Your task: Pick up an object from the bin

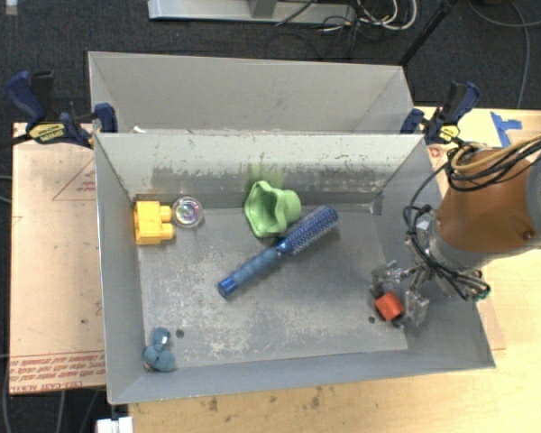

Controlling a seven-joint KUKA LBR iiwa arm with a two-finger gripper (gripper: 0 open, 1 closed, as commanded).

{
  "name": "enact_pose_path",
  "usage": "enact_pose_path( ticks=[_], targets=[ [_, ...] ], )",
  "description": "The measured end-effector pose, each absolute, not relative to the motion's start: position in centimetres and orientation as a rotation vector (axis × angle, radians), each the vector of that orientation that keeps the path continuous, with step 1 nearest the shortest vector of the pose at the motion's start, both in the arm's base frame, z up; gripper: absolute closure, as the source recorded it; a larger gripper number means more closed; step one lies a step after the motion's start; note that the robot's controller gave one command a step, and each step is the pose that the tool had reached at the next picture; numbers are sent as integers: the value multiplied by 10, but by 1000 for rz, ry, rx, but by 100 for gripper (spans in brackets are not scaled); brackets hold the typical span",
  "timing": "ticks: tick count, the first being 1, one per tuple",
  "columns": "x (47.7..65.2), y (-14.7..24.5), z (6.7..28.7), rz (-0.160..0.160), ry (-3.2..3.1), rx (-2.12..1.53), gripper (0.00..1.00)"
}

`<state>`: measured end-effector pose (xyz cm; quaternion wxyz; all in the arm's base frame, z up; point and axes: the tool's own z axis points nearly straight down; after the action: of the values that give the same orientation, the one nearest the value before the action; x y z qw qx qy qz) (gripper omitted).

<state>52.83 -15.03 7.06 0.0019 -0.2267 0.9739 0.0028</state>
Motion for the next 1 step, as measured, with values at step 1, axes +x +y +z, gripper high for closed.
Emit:
enact_pose_path(
  ticks=[1],
  targets=[
    [530,-149,113,-1,3054,-712,100]
  ],
)
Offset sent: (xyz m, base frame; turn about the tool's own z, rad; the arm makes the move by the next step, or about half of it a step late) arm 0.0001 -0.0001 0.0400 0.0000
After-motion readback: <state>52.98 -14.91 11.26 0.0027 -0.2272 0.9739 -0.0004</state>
